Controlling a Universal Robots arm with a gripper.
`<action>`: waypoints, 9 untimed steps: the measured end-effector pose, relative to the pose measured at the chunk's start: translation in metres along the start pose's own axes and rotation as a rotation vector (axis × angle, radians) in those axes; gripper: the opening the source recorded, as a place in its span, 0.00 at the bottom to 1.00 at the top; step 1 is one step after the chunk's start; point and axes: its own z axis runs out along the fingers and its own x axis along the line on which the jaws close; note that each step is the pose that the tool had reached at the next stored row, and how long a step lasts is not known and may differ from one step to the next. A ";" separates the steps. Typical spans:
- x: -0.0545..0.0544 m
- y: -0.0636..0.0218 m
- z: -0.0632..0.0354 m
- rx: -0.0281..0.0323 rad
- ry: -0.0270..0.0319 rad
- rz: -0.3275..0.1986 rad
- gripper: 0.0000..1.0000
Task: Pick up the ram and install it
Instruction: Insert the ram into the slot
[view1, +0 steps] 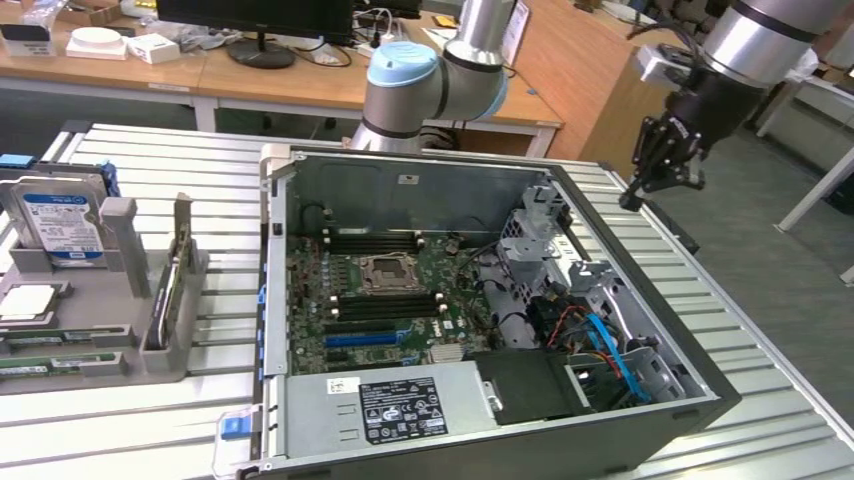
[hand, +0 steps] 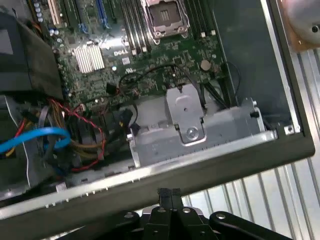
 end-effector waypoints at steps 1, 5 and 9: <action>0.003 0.0108 0.0002 0.0001 -0.0001 0.000 0.10; 0.008 0.0279 0.0005 0.0001 -0.0001 0.000 0.10; 0.013 0.0455 0.0009 0.0001 -0.0003 0.000 0.10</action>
